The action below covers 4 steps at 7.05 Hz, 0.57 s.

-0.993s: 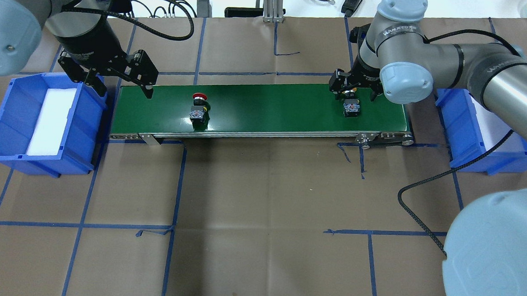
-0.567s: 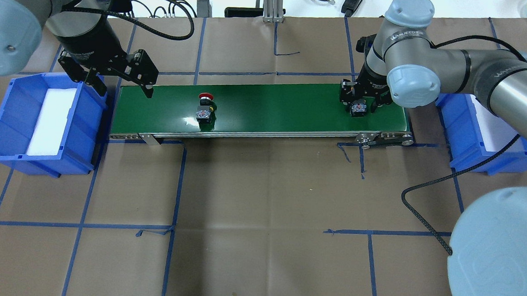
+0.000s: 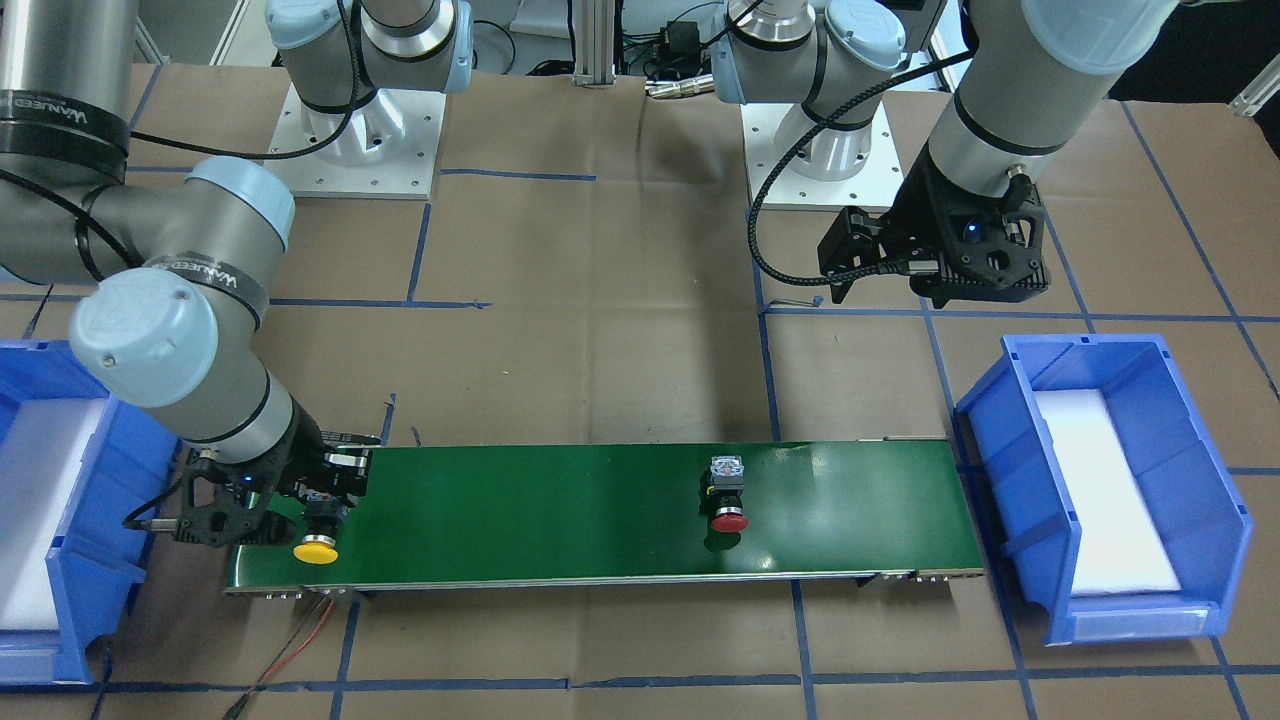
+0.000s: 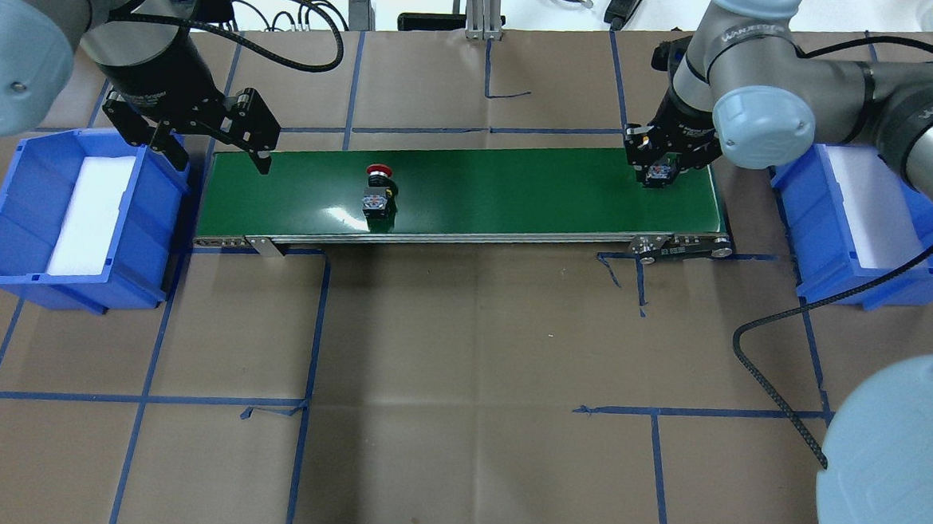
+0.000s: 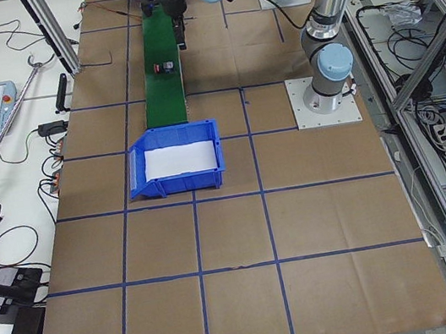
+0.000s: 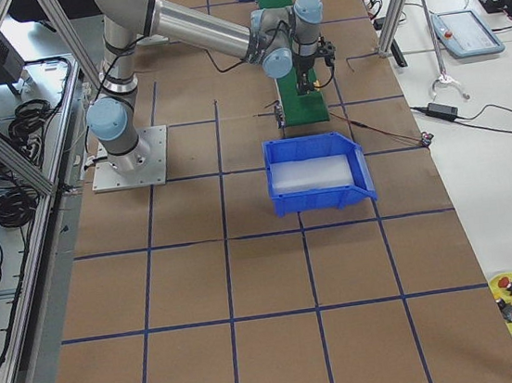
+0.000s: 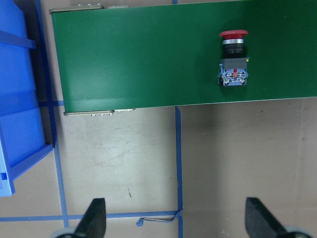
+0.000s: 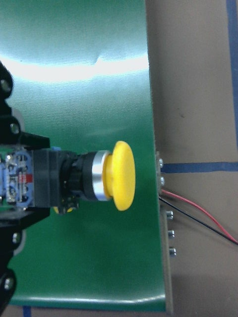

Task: Transport two buttons from left to right
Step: 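Carry the yellow button into the empty blue bin and lower it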

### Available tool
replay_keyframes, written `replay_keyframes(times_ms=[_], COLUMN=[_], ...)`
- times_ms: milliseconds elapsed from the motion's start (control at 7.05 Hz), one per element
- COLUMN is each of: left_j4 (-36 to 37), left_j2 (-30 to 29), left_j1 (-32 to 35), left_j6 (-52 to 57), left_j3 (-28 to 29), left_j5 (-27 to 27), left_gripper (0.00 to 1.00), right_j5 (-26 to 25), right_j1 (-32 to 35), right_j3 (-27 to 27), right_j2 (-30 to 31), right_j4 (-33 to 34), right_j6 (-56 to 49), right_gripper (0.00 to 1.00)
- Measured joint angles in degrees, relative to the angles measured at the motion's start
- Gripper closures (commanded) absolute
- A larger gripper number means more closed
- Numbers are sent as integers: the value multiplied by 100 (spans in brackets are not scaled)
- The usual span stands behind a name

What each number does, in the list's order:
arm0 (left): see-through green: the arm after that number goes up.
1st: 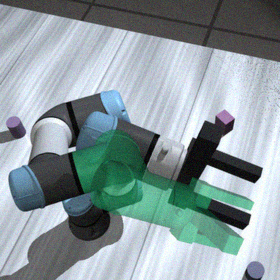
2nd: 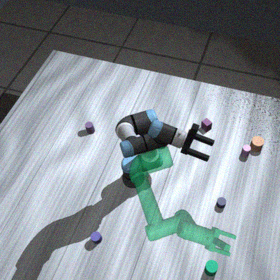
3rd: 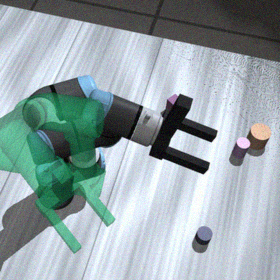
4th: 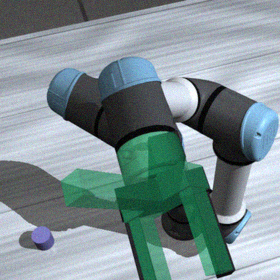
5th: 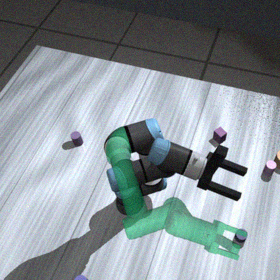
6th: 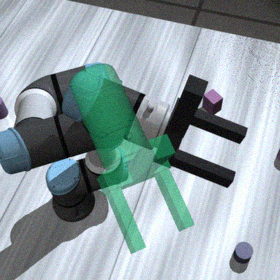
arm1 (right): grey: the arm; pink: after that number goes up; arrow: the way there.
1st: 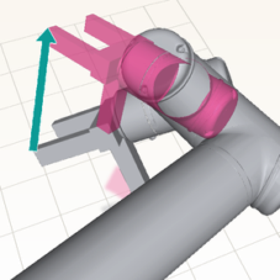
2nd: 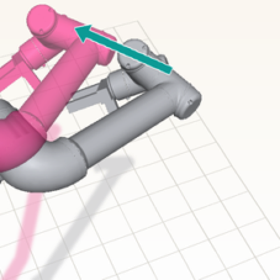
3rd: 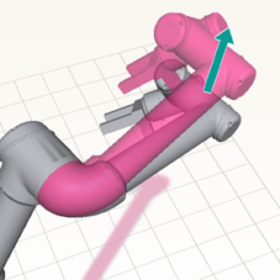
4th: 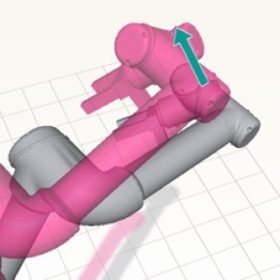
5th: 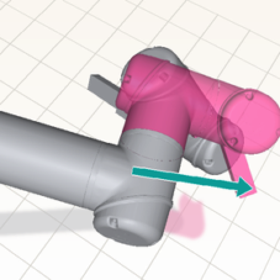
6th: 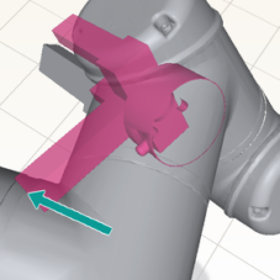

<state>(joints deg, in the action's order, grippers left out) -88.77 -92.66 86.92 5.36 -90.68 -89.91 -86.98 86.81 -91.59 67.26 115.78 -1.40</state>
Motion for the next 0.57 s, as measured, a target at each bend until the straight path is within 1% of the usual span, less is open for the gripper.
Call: replay_keyframes(times_ms=[284, 567], left_j4=[0, 6], left_j2=[2, 2], left_j1=[0, 0], left_j6=[0, 0], left_j3=[0, 2], left_j5=[0, 0], left_gripper=[0, 0], right_j5=[18, 61], right_j1=[-455, -1479], right_j3=[264, 679], right_j2=[244, 476], right_j4=[-230, -948], right_j6=[-470, -1542], right_gripper=[98, 98])
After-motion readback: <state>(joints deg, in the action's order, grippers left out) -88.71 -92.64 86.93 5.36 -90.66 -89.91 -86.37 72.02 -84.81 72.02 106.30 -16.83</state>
